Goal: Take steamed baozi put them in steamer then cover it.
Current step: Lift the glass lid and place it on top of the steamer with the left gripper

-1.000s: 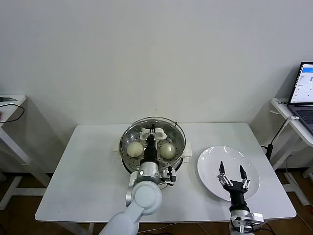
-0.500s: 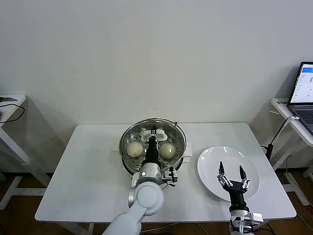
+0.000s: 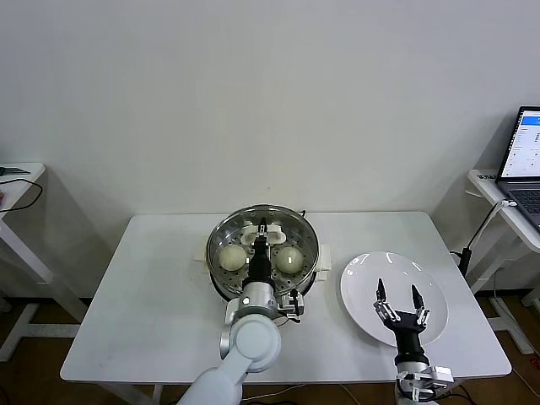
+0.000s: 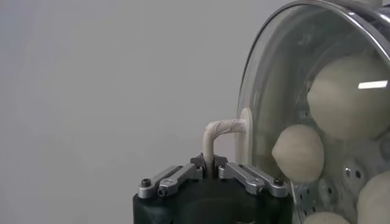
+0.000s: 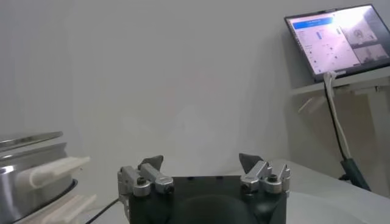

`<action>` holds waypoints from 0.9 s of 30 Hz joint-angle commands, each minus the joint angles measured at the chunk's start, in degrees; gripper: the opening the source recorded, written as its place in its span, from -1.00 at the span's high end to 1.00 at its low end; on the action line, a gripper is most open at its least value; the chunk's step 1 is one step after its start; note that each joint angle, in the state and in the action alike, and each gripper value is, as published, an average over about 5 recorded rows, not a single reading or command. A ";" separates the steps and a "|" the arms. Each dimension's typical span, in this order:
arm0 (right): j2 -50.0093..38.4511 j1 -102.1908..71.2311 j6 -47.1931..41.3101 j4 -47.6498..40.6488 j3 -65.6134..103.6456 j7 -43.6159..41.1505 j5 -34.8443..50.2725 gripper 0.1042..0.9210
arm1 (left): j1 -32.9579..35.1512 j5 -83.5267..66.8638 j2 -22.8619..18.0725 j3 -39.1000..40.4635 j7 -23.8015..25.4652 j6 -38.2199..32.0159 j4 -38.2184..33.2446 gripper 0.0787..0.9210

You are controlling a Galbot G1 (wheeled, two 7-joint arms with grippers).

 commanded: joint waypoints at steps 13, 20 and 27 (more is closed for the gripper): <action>0.03 -0.13 0.08 0.31 -0.27 -0.15 -0.35 -0.76 | 0.61 0.62 -0.74 -0.48 -0.53 -0.78 1.09 0.74; -0.01 -0.16 0.18 0.20 -0.30 -0.24 -0.44 -0.76 | 0.46 0.64 -0.68 -0.69 -0.59 -1.01 1.52 0.74; -0.01 -0.09 0.23 0.18 -0.34 -0.31 -0.55 -0.76 | 0.74 0.62 -0.92 -0.87 -0.71 -1.53 1.67 0.74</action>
